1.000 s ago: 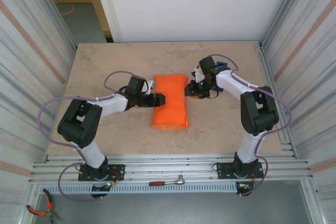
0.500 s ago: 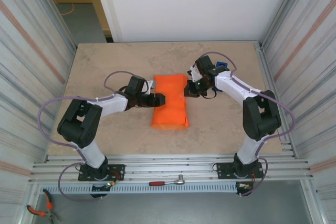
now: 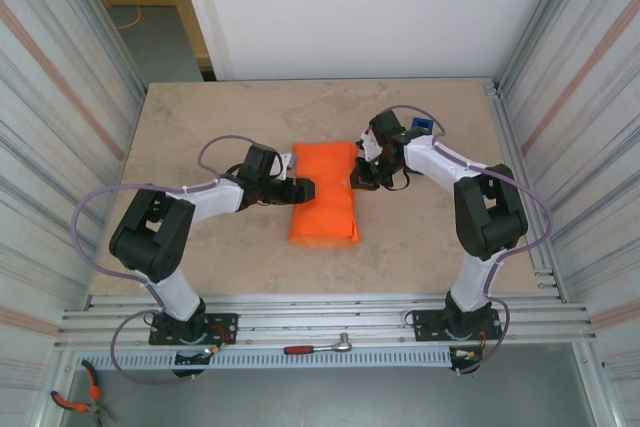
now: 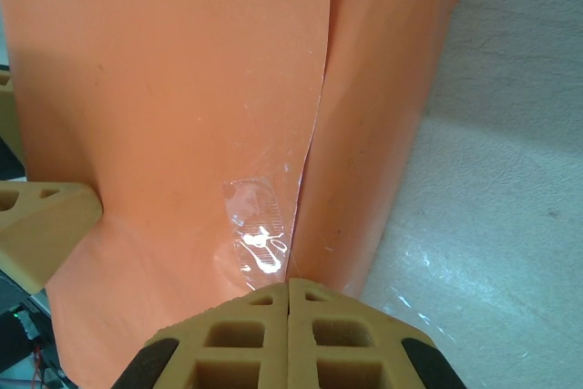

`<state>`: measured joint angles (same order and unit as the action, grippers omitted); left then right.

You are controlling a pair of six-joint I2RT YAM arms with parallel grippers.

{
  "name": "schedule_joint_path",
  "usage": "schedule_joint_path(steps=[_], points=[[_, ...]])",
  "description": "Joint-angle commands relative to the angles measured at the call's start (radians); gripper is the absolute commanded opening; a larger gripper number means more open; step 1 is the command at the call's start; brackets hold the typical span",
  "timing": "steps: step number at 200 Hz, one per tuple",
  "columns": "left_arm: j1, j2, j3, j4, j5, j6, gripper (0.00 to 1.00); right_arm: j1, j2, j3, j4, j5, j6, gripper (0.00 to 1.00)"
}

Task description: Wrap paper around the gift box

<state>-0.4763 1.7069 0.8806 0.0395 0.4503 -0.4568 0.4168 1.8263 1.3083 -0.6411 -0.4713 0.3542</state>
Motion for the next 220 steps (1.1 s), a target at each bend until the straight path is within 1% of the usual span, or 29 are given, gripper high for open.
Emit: schedule_joint_path(steps=[1,60,159,220], points=[[-0.016,0.069,-0.059,-0.148,-0.110,0.024,0.70,0.000,0.013,-0.031,-0.008,0.012,-0.021,0.00],[-0.016,0.067,-0.059,-0.149,-0.110,0.023,0.70,-0.013,-0.042,-0.045,-0.006,0.009,-0.013,0.00],[-0.015,0.072,-0.058,-0.145,-0.110,0.021,0.70,-0.022,-0.072,-0.093,0.013,0.006,-0.005,0.00],[-0.016,0.073,-0.064,-0.142,-0.110,0.020,0.70,-0.014,-0.109,-0.098,0.016,-0.024,0.009,0.00]])
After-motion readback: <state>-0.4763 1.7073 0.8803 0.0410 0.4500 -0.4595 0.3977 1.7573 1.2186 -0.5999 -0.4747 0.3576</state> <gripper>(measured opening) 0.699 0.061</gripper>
